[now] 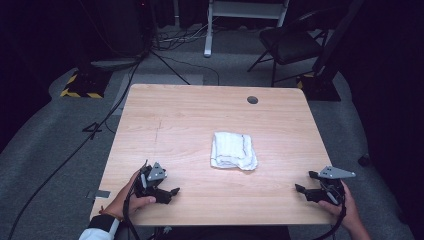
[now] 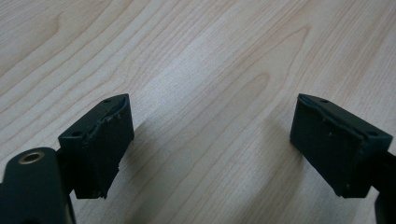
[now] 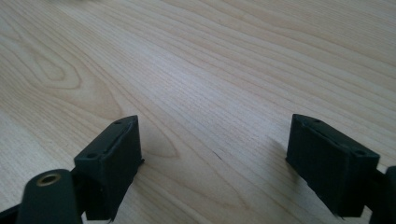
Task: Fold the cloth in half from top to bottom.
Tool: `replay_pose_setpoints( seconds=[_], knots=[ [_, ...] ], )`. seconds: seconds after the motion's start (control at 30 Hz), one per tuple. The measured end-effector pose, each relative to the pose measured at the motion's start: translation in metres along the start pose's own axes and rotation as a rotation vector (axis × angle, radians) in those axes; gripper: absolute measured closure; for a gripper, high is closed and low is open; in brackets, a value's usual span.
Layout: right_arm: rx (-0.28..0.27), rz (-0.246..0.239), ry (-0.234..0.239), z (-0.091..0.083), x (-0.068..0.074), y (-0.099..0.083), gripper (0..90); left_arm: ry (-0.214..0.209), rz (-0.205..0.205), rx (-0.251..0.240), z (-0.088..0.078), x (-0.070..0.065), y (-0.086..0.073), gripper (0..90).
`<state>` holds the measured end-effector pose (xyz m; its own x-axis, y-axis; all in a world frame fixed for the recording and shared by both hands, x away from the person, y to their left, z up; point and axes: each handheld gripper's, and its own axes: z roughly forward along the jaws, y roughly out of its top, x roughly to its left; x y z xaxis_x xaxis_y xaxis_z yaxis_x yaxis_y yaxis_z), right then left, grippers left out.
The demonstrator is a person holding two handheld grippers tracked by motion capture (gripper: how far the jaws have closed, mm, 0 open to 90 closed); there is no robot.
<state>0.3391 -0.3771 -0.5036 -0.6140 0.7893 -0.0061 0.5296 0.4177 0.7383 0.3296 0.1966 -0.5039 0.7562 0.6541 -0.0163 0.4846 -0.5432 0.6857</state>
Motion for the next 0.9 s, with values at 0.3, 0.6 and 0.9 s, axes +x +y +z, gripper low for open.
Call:
replay_pose_setpoints(
  seconds=[0.3,0.6,0.9],
  knots=[
    [0.0,-0.003,0.0,-0.0001,-0.0001,-0.0001,17.9,-0.005,0.007,0.0,0.0003,0.0009,0.0004,13.1],
    [0.0,0.001,-0.003,0.0,-0.0004,0.0,17.6,-0.004,0.009,-0.001,0.0008,0.0025,0.0007,12.8],
    [0.001,0.001,-0.001,0.0006,-0.0012,0.0005,17.3,0.016,-0.012,0.002,0.0007,0.0054,0.0011,12.8]
  ],
)
